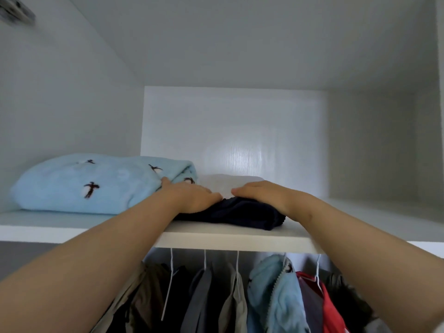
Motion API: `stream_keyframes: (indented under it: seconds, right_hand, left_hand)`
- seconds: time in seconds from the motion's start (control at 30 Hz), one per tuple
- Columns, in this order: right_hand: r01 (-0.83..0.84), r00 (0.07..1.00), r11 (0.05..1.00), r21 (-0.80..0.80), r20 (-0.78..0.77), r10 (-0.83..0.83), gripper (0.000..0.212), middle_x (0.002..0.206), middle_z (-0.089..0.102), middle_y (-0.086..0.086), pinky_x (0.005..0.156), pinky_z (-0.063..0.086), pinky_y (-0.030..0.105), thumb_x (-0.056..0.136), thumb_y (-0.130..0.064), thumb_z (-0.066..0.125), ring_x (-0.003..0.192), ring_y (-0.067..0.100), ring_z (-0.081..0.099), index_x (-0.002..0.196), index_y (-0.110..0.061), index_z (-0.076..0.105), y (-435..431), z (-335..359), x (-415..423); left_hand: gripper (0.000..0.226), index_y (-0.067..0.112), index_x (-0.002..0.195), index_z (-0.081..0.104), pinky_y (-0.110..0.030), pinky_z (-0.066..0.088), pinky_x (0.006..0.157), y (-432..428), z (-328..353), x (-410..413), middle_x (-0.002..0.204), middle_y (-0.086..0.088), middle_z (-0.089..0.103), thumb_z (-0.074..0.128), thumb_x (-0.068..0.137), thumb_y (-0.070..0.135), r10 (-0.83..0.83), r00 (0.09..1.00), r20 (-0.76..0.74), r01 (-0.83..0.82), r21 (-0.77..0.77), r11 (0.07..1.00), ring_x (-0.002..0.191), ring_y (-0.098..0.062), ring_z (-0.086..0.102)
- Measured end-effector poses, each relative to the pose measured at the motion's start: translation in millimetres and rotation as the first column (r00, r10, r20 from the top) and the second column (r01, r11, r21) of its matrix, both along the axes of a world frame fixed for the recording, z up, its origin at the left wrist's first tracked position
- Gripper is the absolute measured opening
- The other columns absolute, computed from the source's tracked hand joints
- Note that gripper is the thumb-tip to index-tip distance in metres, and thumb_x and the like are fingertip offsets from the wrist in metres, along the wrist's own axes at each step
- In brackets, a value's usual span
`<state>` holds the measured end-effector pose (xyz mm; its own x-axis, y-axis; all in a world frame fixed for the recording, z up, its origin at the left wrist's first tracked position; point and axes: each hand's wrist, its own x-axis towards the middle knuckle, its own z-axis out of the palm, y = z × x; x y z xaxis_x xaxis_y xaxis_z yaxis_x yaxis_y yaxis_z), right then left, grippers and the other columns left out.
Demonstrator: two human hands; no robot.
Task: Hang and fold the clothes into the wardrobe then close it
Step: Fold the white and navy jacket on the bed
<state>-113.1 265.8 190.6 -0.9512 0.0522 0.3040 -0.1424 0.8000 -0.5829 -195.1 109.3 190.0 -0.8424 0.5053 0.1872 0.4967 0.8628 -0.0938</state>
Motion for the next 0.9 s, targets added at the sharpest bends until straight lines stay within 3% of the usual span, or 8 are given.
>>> stream_keyframes:
  seconds: [0.1, 0.23, 0.37, 0.5, 0.57, 0.73, 0.9]
  right_hand:
    - [0.029, 0.997, 0.978, 0.205, 0.070, -0.044, 0.029, 0.111, 0.058, 0.002, 0.083, 0.036, 0.026, 0.097, -0.044, 0.036, 0.097, 0.015, 0.052, 0.093, -0.024, 0.057, 1, 1, 1]
    - [0.125, 0.985, 0.947, 0.297, 0.076, -0.153, 0.040, 0.107, 0.055, -0.003, 0.088, 0.037, 0.030, 0.093, -0.051, 0.032, 0.100, 0.016, 0.051, 0.107, -0.022, 0.057, 4, -1, 2]
    - [0.127, 0.988, 0.956, 0.266, 0.049, -0.145, 0.037, 0.095, 0.055, -0.006, 0.078, 0.037, 0.027, 0.090, -0.054, 0.038, 0.094, 0.015, 0.052, 0.100, -0.023, 0.056, 12, -3, 9]
    - [0.051, 0.994, 0.969, 0.241, 0.077, -0.071, 0.041, 0.101, 0.053, -0.004, 0.093, 0.038, 0.030, 0.091, -0.049, 0.037, 0.100, 0.016, 0.052, 0.112, -0.020, 0.057, 24, -3, 17]
    - [0.023, 0.998, 0.972, 0.233, 0.057, -0.037, 0.039, 0.099, 0.052, -0.005, 0.095, 0.038, 0.030, 0.092, -0.046, 0.037, 0.101, 0.017, 0.052, 0.111, -0.019, 0.057, 27, -4, 18]
    - [0.020, 0.997, 0.994, 0.103, -0.081, -0.011, 0.026, 0.083, 0.055, -0.005, 0.071, 0.036, 0.025, 0.090, -0.046, 0.047, 0.082, 0.011, 0.052, 0.079, -0.024, 0.056, 26, -11, 21]
    - [0.037, 0.990, 0.993, 0.114, -0.140, -0.021, 0.030, 0.081, 0.055, -0.008, 0.066, 0.035, 0.018, 0.093, -0.043, 0.045, 0.077, 0.008, 0.050, 0.084, -0.019, 0.060, 21, -13, 24]
  left_hand:
    - [0.060, 0.032, 0.145, 0.030, -0.041, 0.012, 0.113, 4, 5, -4, 0.154, 0.004, 0.024, 0.015, 0.094, 0.059, -0.055, 0.986, 0.155, 0.038, 0.116, 0.993, 0.141, -0.019, 0.021]
    - [0.068, 0.024, 0.146, 0.028, -0.036, 0.015, 0.112, 9, 7, 1, 0.154, -0.003, 0.023, 0.018, 0.092, 0.064, -0.033, 0.973, 0.227, 0.003, 0.133, 0.991, 0.141, -0.022, 0.021]
    - [0.072, 0.028, 0.146, 0.028, -0.037, 0.015, 0.112, 8, 2, 5, 0.153, -0.001, 0.026, 0.017, 0.089, 0.069, -0.091, 0.970, 0.224, 0.047, 0.193, 0.980, 0.140, -0.022, 0.024]
    - [0.072, 0.031, 0.143, 0.029, -0.035, 0.017, 0.112, -3, -4, 15, 0.152, 0.004, 0.029, 0.019, 0.086, 0.072, -0.160, 0.954, 0.254, 0.091, 0.263, 0.960, 0.138, -0.018, 0.028]
    - [0.071, 0.033, 0.144, 0.028, -0.036, 0.016, 0.111, -8, -7, 22, 0.153, 0.004, 0.027, 0.017, 0.086, 0.073, -0.132, 0.968, 0.215, 0.076, 0.249, 0.966, 0.138, -0.019, 0.027]
    - [0.068, 0.029, 0.142, 0.031, -0.040, 0.023, 0.109, -5, -15, 31, 0.150, -0.002, 0.033, 0.010, 0.090, 0.067, -0.047, 0.997, 0.059, 0.036, 0.175, 0.984, 0.134, -0.024, 0.034]
    - [0.057, 0.029, 0.143, 0.030, -0.044, 0.020, 0.111, -6, -20, 32, 0.150, -0.002, 0.032, 0.011, 0.096, 0.055, -0.003, 0.999, -0.046, 0.010, 0.137, 0.990, 0.138, -0.024, 0.027]
